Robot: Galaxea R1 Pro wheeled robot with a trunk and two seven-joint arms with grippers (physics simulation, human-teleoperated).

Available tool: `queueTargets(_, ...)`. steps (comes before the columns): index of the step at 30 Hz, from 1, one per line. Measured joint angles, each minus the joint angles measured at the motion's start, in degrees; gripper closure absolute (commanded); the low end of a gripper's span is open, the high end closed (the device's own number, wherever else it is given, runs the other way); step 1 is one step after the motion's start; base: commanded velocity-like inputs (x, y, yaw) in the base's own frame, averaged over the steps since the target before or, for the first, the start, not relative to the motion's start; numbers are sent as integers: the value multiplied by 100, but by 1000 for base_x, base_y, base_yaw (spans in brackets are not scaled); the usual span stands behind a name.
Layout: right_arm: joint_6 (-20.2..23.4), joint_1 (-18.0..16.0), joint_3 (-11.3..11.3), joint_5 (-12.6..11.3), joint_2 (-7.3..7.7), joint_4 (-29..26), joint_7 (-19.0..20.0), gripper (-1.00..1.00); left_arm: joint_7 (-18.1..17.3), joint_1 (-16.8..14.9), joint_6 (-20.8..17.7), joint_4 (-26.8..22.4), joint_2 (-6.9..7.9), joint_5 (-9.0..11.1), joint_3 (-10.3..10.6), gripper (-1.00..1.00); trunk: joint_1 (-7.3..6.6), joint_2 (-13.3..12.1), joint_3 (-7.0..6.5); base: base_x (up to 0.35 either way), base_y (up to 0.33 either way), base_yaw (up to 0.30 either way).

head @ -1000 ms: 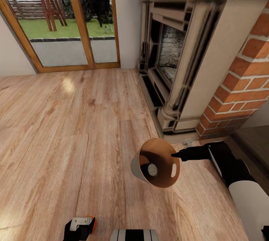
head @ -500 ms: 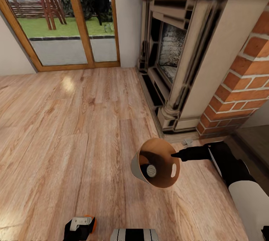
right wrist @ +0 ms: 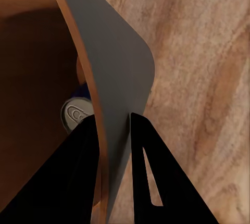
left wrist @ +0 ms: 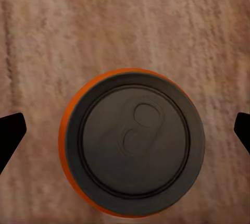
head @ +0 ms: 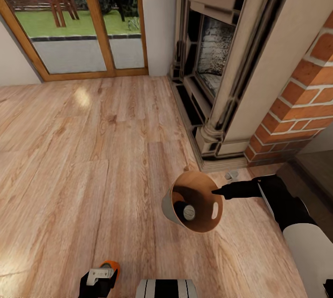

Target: Put the three can of soda from the living room inside the tash can in the kitchen.

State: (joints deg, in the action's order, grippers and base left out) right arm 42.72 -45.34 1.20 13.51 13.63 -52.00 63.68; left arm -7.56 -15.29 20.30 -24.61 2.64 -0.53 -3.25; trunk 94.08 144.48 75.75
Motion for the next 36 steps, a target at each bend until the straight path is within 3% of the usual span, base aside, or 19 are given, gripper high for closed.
queueTargets(14, -9, 0, 0, 10, 0, 0, -1, 100, -5, 0, 0, 0, 0, 0, 0, -100, 8, 4, 66, 0, 0, 0)
queueTargets(15, -17, -1, -4, 21, 1, 1, -2, 100, -7, 0, 0, 0, 0, 0, 0, 100, 8, 4, 67, 0, 0, 0)
queueTargets(27, -11, 0, -8, 14, 0, 1, -2, 100, -16, 0, 0, -5, 0, -2, 5, 100, 7, 4, 66, 0, 0, 0)
queueTargets(36, -6, -1, -1, 2, 0, 0, 0, 100, -12, -4, -10, 6, 0, -3, -4, 100, -16, -8, -132, 0, 0, 0)
